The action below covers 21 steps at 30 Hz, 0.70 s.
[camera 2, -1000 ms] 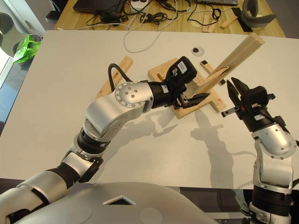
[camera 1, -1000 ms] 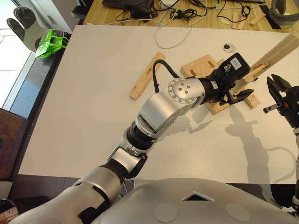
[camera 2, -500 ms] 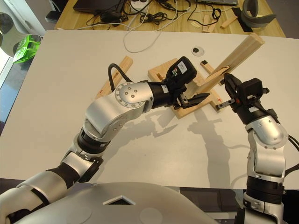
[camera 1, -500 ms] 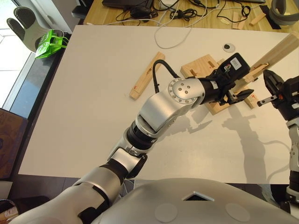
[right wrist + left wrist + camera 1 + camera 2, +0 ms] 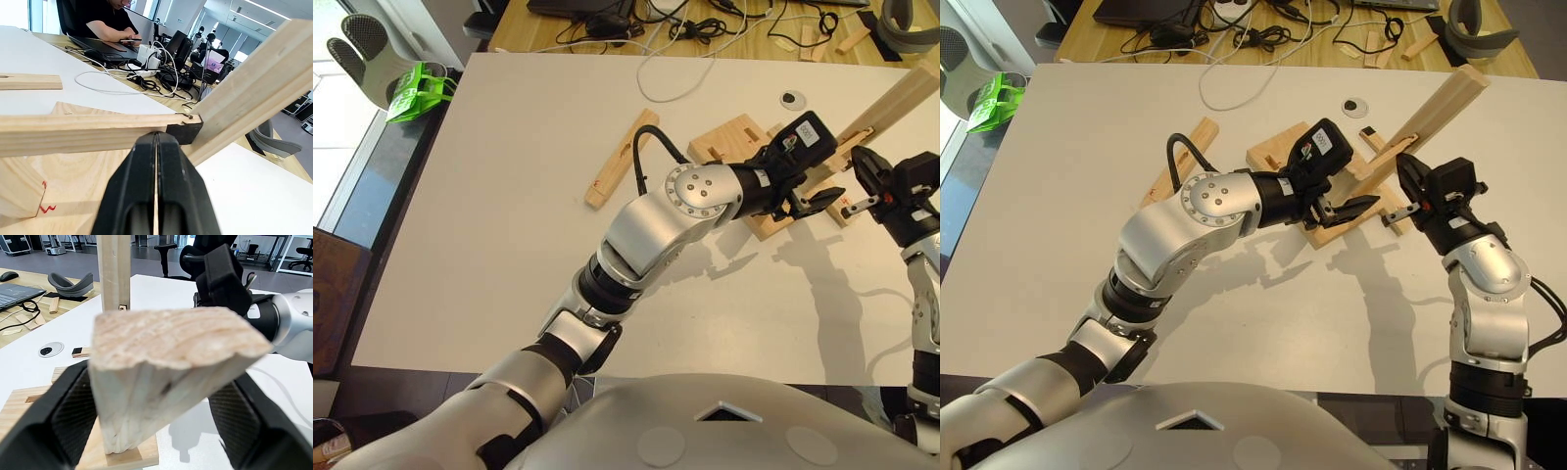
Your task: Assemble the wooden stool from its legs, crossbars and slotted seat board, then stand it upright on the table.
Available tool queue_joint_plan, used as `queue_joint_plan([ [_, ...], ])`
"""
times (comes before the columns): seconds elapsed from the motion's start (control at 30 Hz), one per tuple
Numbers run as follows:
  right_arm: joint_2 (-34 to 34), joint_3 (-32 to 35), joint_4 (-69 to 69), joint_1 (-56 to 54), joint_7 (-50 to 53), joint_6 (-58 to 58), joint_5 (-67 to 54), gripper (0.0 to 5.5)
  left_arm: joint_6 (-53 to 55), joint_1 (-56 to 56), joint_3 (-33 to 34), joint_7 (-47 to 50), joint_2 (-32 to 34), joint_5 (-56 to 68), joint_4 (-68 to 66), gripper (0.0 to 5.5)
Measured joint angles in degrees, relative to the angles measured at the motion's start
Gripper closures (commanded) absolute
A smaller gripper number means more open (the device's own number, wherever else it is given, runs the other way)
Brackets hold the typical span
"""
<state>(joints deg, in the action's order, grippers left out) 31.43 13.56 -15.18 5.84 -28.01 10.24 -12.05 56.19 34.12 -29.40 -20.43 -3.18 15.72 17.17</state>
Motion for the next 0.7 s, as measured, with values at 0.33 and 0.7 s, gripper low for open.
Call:
queue_joint_plan([
  [0.33,-1.77,0.05,-0.33,-1.62,0.24,2.56,-1.18,5.48,0.00,0.00,0.00,-0.05,0.03,-0.01,0.00,2.11],
  [0.7,-1.88,0.45,-0.85,-2.66,0.03,1.12,-2.20,5.48,-0.01,0.01,-0.02,-0.17,0.28,-0.01,0.00,2.11],
])
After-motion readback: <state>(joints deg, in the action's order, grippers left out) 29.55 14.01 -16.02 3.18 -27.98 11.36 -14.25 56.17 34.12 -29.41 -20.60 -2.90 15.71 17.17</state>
